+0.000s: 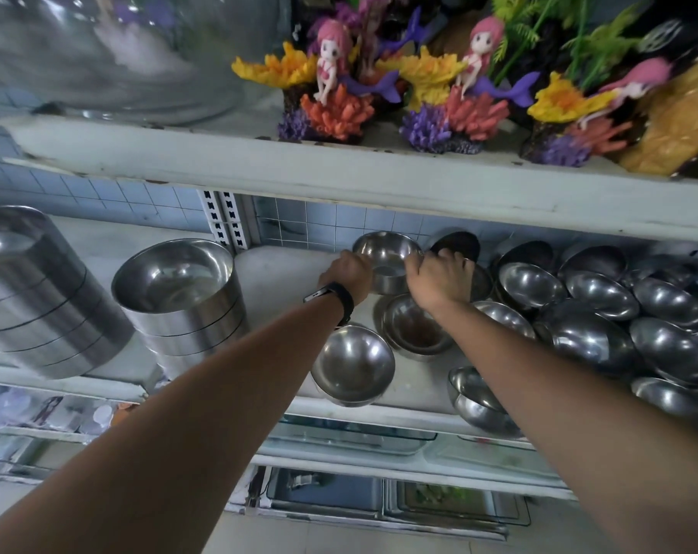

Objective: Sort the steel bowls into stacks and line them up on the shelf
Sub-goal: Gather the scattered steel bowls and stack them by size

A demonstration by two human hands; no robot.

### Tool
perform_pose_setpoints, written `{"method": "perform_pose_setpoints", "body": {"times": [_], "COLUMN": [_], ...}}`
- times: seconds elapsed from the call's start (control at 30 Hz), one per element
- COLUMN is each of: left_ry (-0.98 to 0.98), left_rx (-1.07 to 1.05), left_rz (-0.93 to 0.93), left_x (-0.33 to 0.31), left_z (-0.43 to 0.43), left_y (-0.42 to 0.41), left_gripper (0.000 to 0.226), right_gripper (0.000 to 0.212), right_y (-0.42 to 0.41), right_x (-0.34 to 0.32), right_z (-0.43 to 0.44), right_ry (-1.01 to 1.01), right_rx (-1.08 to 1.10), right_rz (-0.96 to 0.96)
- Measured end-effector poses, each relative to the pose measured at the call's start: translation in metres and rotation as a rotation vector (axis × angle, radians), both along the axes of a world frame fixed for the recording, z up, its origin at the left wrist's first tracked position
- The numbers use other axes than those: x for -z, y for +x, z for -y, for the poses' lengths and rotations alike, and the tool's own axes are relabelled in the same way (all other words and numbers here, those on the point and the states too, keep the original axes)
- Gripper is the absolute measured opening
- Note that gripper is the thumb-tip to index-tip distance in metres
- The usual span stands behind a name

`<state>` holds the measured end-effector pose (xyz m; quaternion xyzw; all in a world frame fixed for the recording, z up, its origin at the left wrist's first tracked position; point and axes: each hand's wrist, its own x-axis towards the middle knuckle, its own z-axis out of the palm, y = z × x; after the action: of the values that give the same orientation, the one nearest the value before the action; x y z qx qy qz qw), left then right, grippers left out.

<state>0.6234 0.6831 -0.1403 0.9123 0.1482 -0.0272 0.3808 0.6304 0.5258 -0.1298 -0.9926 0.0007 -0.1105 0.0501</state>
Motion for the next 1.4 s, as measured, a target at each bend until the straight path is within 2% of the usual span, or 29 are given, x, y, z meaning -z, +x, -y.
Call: {"method": "perform_pose_setpoints", "body": {"times": [0.13, 0.27, 0.43, 0.6, 0.73, 0.9, 1.0, 1.1, 1.4], "left_ry": [-0.032, -0.075, -0.109, -0.11, -0.075, -0.007, 0.084, 0.102, 0.365], "left_rx": [-0.003, -0.01, -0.009, -0.043, -0.054, -0.029, -0.026, -0.067, -0.101], "left_rz": [0.044, 0.087, 0.092, 0.107, 0.187, 0.231, 0.232, 0.258, 0.26], "left_x": [-0.014, -0.03, -0.05, -0.07, -0.09, -0.117, -0.13, -0.142, -0.153], "left_z": [-0.002, -0.001, -0.006, -0.014, -0.017, -0.028, -0.037, -0.049, -0.087], "left_y": [-0.015, -0.031, -0.051, -0.071, -0.093, -0.117, -0.125, -0.133, -0.151], "left_gripper": [0.045, 0.049, 0.047, 0.046, 0.047, 0.053, 0.048, 0.048, 0.045], "right_gripper": [0.057, 0.056, 0.065, 0.063, 0.059, 0.054, 0.05, 0.057, 0.068], "right_y": [-0.014, -0.031, -0.059, -0.076, -0.086, -0.099, -0.105, -0.112, -0.124], "right_x": [-0.012, -0.029, -0.058, -0.076, -0.087, -0.109, -0.121, -0.133, -0.143], "right_z": [-0.001, -0.001, -0.006, -0.007, -0.016, -0.023, -0.029, -0.039, -0.08], "right_ry": [0.077, 0.33, 0.592, 0.726, 0.855, 0.82, 0.824, 0.809, 0.757], "right_rx": [-0.022, -0.069, -0.071, -0.115, -0.136, -0.18, -0.215, -0.243, -0.304], "right_rz": [0.003, -0.064, -0.179, -0.222, -0.207, -0.188, -0.187, -0.174, -0.209]}}
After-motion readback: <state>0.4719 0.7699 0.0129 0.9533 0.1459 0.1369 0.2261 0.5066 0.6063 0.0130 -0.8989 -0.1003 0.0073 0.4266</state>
